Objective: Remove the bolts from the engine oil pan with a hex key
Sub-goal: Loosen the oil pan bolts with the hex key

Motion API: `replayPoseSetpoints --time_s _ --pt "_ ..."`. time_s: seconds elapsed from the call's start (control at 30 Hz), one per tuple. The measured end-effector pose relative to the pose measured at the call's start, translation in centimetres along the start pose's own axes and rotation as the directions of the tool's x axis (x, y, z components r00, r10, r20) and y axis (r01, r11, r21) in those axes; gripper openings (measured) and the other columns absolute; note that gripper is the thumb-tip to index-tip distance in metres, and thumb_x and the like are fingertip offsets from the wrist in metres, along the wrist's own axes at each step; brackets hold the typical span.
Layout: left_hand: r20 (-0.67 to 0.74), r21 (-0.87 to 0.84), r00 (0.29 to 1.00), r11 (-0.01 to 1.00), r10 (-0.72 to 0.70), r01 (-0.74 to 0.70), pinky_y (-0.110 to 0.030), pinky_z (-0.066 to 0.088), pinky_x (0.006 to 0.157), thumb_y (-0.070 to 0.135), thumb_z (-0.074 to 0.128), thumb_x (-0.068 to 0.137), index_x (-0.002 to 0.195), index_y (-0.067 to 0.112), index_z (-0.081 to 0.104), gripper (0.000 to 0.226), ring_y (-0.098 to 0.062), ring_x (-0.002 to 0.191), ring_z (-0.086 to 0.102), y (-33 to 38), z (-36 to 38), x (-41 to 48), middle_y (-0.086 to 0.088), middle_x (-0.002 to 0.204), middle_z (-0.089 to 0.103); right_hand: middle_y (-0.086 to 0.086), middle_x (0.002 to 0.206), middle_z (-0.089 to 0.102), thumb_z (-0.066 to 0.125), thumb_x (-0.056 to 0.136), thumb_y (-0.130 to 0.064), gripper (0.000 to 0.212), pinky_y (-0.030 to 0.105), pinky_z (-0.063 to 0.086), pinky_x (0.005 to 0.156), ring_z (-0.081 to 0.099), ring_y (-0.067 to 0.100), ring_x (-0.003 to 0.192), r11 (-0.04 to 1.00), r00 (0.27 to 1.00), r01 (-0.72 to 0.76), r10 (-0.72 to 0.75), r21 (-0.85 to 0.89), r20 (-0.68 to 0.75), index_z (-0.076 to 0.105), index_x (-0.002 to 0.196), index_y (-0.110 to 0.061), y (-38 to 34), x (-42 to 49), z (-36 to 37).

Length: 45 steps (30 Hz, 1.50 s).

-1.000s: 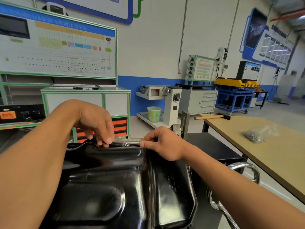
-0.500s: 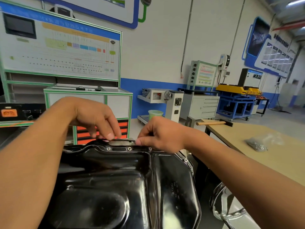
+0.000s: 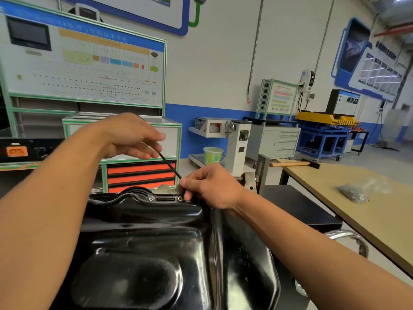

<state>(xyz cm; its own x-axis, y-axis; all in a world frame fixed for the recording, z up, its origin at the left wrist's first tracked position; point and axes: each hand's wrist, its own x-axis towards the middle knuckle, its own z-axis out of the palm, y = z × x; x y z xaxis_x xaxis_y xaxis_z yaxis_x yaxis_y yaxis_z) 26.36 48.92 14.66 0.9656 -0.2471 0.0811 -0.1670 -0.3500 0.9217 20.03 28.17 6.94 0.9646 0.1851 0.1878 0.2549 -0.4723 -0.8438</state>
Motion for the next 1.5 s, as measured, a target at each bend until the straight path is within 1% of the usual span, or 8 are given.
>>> replayPoseSetpoints --time_s 0.13,0.23,0.3,0.4,0.63,0.83,1.0,1.5 --pt "-0.045 0.088 0.993 0.990 -0.106 0.110 -0.024 0.058 0.048 0.019 0.068 0.093 0.110 0.004 0.063 0.024 -0.022 0.067 0.074 -0.6 0.0 0.4 -0.019 0.102 0.068 0.005 0.068 0.070 0.067 0.095 -0.022 0.027 0.030 0.042 0.068 0.049 0.022 0.066 1.000 1.000 0.003 -0.003 -0.021 0.013 0.077 0.076 -0.006 0.1 0.2 0.1" --pt "-0.041 0.055 0.996 0.995 -0.084 0.087 -0.021 0.055 0.045 0.006 0.063 0.095 0.107 0.001 0.065 0.014 -0.020 0.064 0.074 -0.6 0.8 0.6 -0.015 0.086 0.075 -0.007 0.062 0.069 0.068 0.095 -0.023 0.025 0.021 0.045 0.069 0.054 0.002 0.058 0.998 0.999 -0.023 0.025 -0.064 0.035 0.078 0.074 -0.014 -0.2 0.3 0.0" --pt "-0.056 0.020 0.996 0.997 -0.068 0.069 -0.019 0.053 0.044 -0.002 0.062 0.093 0.104 0.000 0.067 0.012 -0.018 0.063 0.074 -0.6 1.7 0.9 -0.013 0.078 0.075 -0.004 0.065 0.071 0.068 0.095 -0.023 0.024 0.024 0.045 0.073 0.054 0.004 0.062 0.995 0.999 -0.030 0.034 -0.090 0.042 0.078 0.078 -0.011 -0.4 0.3 0.1" --pt "-0.058 -0.136 0.994 0.988 -0.088 0.079 -0.019 0.055 0.047 -0.009 0.059 0.092 0.106 0.001 0.065 0.019 -0.020 0.062 0.074 -0.6 2.8 1.2 -0.018 0.087 0.072 0.005 0.074 0.073 0.068 0.095 -0.021 0.022 0.030 0.045 0.075 0.053 0.017 0.072 0.996 0.998 -0.043 0.046 -0.080 0.043 0.078 0.082 -0.006 -0.6 0.2 0.2" --pt "-0.004 -0.286 0.999 0.957 -0.037 0.034 -0.025 0.062 0.067 -0.012 0.051 0.094 0.116 0.004 0.060 0.029 -0.025 0.080 0.075 -0.3 4.9 1.4 -0.022 0.103 0.070 0.020 0.079 0.070 0.070 0.093 -0.025 0.027 0.030 0.042 0.068 0.050 0.021 0.068 0.976 0.997 -0.030 0.045 -0.213 0.062 0.076 0.077 -0.004 -0.8 0.3 0.3" --pt "0.023 -0.279 0.996 0.957 0.085 -0.075 -0.023 0.060 0.062 -0.012 0.046 0.096 0.115 0.007 0.063 0.032 -0.026 0.084 0.076 -0.1 4.9 1.5 -0.021 0.101 0.073 -0.003 0.057 0.061 0.070 0.093 -0.022 0.029 0.016 0.039 0.057 0.047 0.001 0.049 0.988 0.999 0.027 -0.020 -0.149 0.047 0.072 0.067 -0.010 0.0 0.3 0.0" --pt "0.094 -0.243 0.981 0.959 0.170 -0.143 -0.023 0.060 0.063 -0.011 0.047 0.096 0.110 0.010 0.065 0.031 -0.027 0.087 0.076 -0.1 5.4 1.7 -0.016 0.095 0.076 -0.012 0.042 0.053 0.073 0.091 -0.023 0.034 0.009 0.034 0.047 0.045 -0.002 0.041 0.984 0.999 0.026 -0.018 -0.178 0.048 0.066 0.059 -0.015 0.2 0.5 -0.1" --pt "0.147 -0.290 0.959 0.937 0.243 -0.193 -0.022 0.059 0.059 -0.010 0.047 0.097 0.118 0.009 0.060 0.031 -0.027 0.086 0.075 -0.5 5.7 2.0 -0.017 0.096 0.076 -0.010 0.055 0.063 0.073 0.090 -0.021 0.027 0.021 0.043 0.067 0.054 -0.004 0.052 0.998 0.995 -0.022 0.027 -0.057 0.100 0.069 0.066 -0.008 0.2 0.3 -0.4"
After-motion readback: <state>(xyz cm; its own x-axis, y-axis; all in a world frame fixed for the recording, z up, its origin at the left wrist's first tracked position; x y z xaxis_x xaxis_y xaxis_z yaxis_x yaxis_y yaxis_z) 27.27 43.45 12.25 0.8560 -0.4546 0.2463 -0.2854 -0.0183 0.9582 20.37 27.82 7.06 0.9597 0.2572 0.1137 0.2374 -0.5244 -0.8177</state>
